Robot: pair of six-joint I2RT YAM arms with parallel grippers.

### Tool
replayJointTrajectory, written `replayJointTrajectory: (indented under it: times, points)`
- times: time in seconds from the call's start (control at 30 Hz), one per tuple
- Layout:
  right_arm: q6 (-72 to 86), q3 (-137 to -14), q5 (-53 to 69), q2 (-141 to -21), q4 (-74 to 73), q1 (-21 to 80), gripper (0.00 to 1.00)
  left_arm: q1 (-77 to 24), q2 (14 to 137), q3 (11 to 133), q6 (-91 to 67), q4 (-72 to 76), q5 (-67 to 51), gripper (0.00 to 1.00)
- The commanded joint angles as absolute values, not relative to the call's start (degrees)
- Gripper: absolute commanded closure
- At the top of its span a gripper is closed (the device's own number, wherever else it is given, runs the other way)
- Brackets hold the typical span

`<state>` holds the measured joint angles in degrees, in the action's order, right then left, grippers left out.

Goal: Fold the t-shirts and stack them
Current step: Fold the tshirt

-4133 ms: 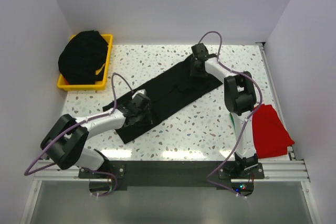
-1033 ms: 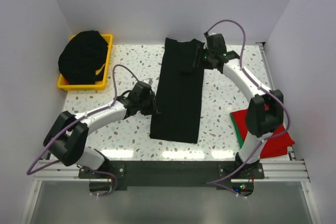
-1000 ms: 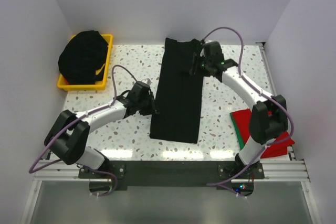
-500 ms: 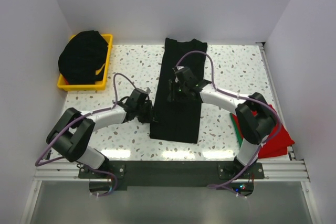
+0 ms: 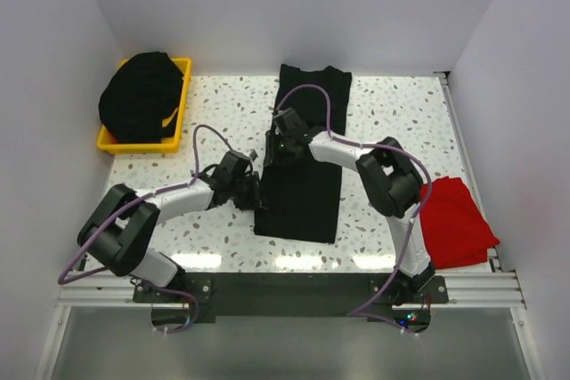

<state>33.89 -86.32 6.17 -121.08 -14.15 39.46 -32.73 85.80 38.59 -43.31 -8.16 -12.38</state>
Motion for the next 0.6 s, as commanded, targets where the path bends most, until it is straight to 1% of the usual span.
replayJointTrajectory:
  times: [0.0, 0.57]
  points:
    - [36.4, -89.6, 7.9, -122.8, -13.2, 39.6, 0.59, -32.3, 84.2, 38.1, -41.2, -6.7, -14.8, 0.75]
    - [38.3, -89.4, 7.9, -125.9, -13.4, 39.6, 0.60, -32.4, 79.3, 34.4, -39.8, -14.1, -16.3, 0.75]
